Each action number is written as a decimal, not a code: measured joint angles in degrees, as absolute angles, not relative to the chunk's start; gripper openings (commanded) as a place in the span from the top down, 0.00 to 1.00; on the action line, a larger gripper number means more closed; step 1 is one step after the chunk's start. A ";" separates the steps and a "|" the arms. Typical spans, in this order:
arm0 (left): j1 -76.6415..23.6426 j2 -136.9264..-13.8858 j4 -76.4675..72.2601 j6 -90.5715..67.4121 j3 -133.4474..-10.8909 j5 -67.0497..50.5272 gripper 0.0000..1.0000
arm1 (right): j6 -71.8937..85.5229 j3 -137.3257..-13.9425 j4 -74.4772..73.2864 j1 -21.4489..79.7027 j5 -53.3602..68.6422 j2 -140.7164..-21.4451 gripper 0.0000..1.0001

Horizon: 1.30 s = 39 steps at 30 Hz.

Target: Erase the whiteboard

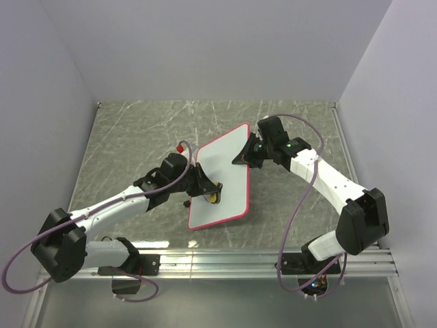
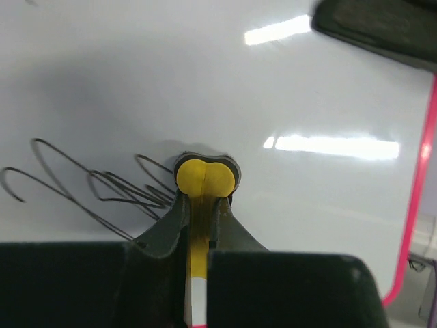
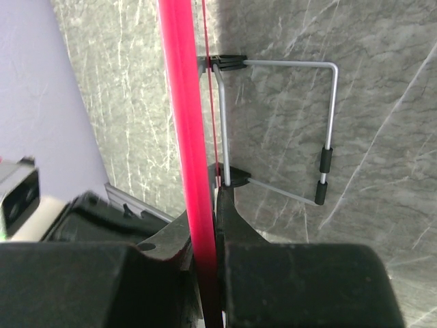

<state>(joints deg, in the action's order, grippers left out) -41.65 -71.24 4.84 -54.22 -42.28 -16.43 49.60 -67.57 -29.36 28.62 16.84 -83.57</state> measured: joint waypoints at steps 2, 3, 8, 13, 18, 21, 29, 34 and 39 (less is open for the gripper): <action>-40.29 -70.94 2.55 -54.61 -39.99 -15.44 1.00 | 49.71 -67.42 -29.36 28.62 16.71 -83.35 1.00; -39.42 -70.85 1.15 -54.74 -38.61 -15.18 1.00 | 49.89 -67.20 -29.32 28.64 16.60 -83.11 1.00; -34.04 -70.70 -2.04 -54.70 -31.90 -13.30 1.00 | 50.74 -66.15 -28.77 28.91 16.08 -82.00 1.00; -31.97 -70.00 -4.99 -54.33 -27.16 -11.68 1.00 | 51.16 -65.93 -28.73 29.26 15.51 -81.49 1.00; -30.76 -69.84 -7.46 -54.28 -24.84 -11.81 1.00 | 51.16 -65.87 -28.64 29.30 15.46 -81.47 1.00; -30.76 -69.84 -6.37 -53.87 -25.76 -12.05 1.00 | 51.13 -65.84 -28.58 29.30 15.49 -81.47 1.00; -31.94 -70.22 4.84 -52.75 -33.43 -13.28 1.00 | 51.16 -65.82 -28.16 29.39 15.94 -81.82 1.00; -34.35 -71.00 7.68 -53.10 -41.28 -17.39 1.00 | 51.16 -65.84 -27.64 29.39 16.21 -82.15 1.00; -34.70 -73.10 8.19 -52.99 -46.72 -19.35 1.00 | 51.13 -65.93 -27.51 29.39 16.21 -82.32 1.00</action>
<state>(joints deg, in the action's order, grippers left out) -34.70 -73.10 8.19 -52.99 -46.72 -19.35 51.13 -65.93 -27.51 29.39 16.21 -82.32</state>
